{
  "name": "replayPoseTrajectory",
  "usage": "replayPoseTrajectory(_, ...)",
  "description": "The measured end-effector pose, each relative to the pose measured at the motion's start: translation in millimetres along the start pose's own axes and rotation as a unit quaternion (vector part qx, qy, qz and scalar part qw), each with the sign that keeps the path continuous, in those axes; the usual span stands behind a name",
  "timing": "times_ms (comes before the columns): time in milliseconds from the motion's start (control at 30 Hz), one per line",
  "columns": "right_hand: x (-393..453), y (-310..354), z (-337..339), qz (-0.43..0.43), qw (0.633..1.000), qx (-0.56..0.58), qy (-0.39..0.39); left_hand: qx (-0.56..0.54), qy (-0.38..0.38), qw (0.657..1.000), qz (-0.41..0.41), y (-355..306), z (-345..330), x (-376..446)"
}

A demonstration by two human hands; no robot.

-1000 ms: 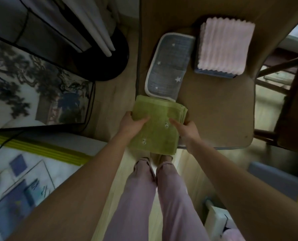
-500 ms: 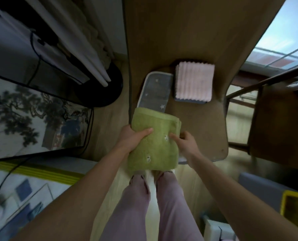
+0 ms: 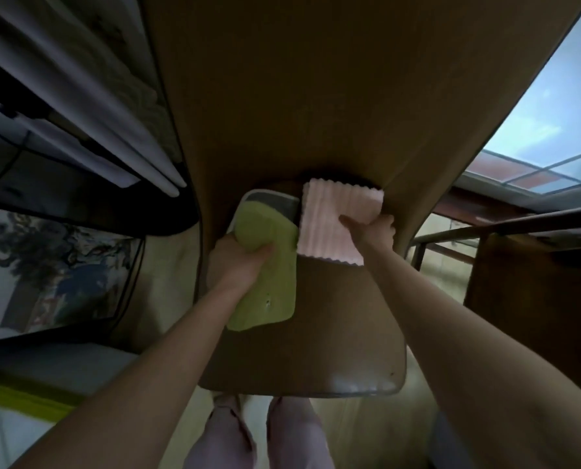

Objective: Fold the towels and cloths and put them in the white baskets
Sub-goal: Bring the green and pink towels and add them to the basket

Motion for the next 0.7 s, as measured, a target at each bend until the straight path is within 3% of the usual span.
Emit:
replayPoseTrajectory(200, 29.5, -41.8, -13.8, -0.048, 0.994, 0.084, 0.059, 0.015, -0.018, 0.999, 0.041, -8.6, -28.5, 11.4)
replayPoseTrajectory(433, 33.7, -47.2, -19.0, -0.070, 0.976, 0.177, 0.108, 0.011, -0.018, 0.998, 0.054, -8.7, -28.6, 16.5)
replayPoseTrajectory(700, -1.9, -40.9, 11.8, -0.042, 0.968, 0.239, 0.069, 0.054, -0.018, 0.998, 0.020, -29.2, -10.1, -17.2)
Point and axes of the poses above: each hand's wrist, its own x-axis towards the middle knuckle, its own z-axis out of the back of the hand, y = z × x, the point moved 8 cm from there along x, towards the middle knuckle, and after that the axes turned 15 degrees about z, right-handed, at the moved point
